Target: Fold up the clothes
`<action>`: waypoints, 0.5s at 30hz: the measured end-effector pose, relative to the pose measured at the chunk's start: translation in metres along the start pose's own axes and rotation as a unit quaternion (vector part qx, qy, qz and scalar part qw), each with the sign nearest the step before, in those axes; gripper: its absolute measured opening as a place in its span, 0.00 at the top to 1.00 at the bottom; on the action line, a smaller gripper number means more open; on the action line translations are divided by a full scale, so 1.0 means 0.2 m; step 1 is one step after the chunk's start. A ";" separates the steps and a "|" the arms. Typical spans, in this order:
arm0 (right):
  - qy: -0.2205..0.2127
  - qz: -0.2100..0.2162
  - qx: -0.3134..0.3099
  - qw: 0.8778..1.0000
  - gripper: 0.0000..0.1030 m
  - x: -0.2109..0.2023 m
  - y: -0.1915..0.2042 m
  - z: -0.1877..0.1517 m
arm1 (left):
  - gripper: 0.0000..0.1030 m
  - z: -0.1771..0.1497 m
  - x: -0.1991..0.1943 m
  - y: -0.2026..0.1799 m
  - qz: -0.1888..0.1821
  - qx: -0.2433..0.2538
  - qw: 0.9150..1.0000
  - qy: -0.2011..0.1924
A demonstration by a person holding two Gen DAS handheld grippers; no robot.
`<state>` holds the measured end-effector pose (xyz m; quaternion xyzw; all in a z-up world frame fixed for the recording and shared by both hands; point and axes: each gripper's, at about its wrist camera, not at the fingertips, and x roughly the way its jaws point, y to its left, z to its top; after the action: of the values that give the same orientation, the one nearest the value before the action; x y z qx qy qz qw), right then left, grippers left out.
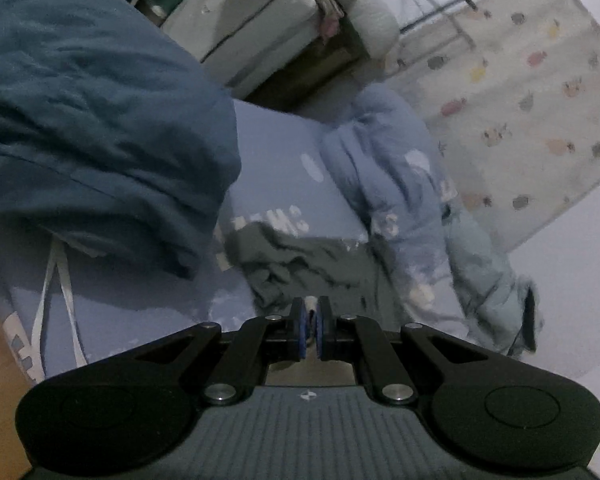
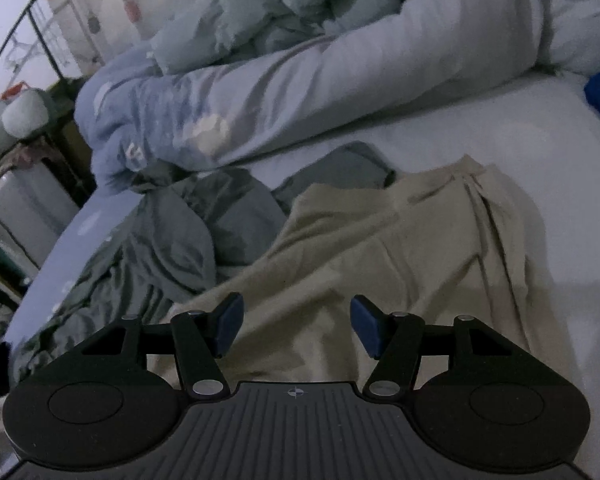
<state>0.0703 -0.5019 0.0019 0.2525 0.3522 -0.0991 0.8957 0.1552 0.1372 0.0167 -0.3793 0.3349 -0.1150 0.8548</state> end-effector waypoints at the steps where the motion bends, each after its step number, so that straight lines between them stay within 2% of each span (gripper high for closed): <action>1: 0.000 0.002 -0.004 1.000 0.38 0.00 0.02 0.01 | 0.92 -0.02 0.00 -0.01 -0.008 0.019 1.000 0.011; 3: 0.002 0.003 -0.013 1.000 0.38 0.00 0.05 0.03 | 0.92 -0.13 -0.01 -0.08 -0.052 0.072 0.995 0.049; 4: 0.002 0.003 -0.018 1.000 0.38 0.00 0.07 0.04 | 0.92 -0.19 -0.02 -0.12 -0.076 0.103 0.989 0.069; 5: 0.002 0.003 -0.024 1.000 0.38 0.00 0.09 0.05 | 0.92 -0.29 -0.04 -0.17 -0.103 0.138 0.981 0.094; 6: 0.001 0.002 -0.031 1.000 0.38 0.00 0.11 0.06 | 0.92 -0.40 -0.05 -0.24 -0.137 0.169 0.968 0.124; 8: -0.002 0.001 -0.046 0.999 0.38 -0.01 0.15 0.09 | 0.92 -0.60 -0.09 -0.34 -0.198 0.198 0.944 0.176; 11: -0.003 0.001 -0.062 0.998 0.38 -0.02 0.21 0.12 | 0.92 -0.89 -0.12 -0.45 -0.278 0.193 0.904 0.263; 13: -0.002 0.003 -0.071 0.997 0.38 -0.02 0.25 0.13 | 0.92 -1.06 -0.13 -0.49 -0.309 0.196 0.877 0.311; 15: 0.000 0.006 -0.075 0.997 0.38 -0.02 0.28 0.14 | 0.92 -1.20 -0.11 -0.49 -0.316 0.197 0.857 0.357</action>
<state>0.1035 -0.4690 0.0424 0.1862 0.3572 -0.0671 0.9128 -0.0143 -0.0570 -0.0175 -0.2215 0.4491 -0.5700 0.6514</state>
